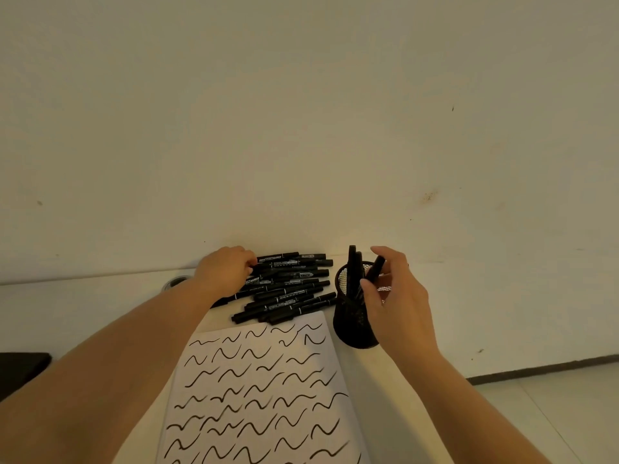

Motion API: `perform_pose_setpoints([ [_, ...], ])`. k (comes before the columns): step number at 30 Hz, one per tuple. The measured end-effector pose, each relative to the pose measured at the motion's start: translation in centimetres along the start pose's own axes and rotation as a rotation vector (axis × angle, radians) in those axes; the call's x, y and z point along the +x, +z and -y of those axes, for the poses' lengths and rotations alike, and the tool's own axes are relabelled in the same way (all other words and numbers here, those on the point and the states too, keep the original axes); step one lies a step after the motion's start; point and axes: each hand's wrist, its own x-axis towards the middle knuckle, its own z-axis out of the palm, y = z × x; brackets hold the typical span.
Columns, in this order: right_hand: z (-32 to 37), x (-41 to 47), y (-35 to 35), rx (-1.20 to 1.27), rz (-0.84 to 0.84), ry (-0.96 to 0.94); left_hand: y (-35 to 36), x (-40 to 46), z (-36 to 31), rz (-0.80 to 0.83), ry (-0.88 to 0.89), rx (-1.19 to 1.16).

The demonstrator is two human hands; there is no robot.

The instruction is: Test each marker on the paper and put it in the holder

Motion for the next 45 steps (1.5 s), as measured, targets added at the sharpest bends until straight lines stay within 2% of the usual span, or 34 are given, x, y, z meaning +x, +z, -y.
perform_pose_setpoints([
  [15,0.3,0.3,0.4,-0.131,0.073,-0.073,0.8,1.7,-0.2,0.070,-0.034,0.010],
  [19,0.7,0.2,0.1,-0.156,0.099,-0.102,0.0,1.1,-0.3,-0.012,-0.072,0.001],
  [23,1.5,-0.4,-0.4,-0.275,-0.033,-0.159,-1.9,-0.9,-0.6,-0.121,-0.081,0.023],
  [27,3.0,-2.4,-1.0,-0.239,-0.191,-0.242,-4.4,-5.2,-2.7,-0.232,-0.039,-0.139],
  [29,4.0,-3.9,-1.2,-0.075,-0.125,-0.174,-5.4,-8.4,-4.5,-0.228,-0.006,-0.297],
  [31,5.0,-5.6,-1.1,0.143,0.056,-0.014,-5.9,-12.1,-6.4,-0.180,0.034,-0.423],
  [34,6.1,-8.5,-0.4,0.305,0.218,0.113,-5.7,-17.2,-8.7,-0.111,0.095,-0.497],
  [41,6.6,-14.1,1.5,0.408,0.171,0.299,-3.7,-24.0,-10.9,-0.033,0.168,-0.566],
  [45,6.2,-16.2,1.6,0.458,0.160,0.388,-2.7,-26.6,-10.9,-0.112,0.172,-0.549],
])
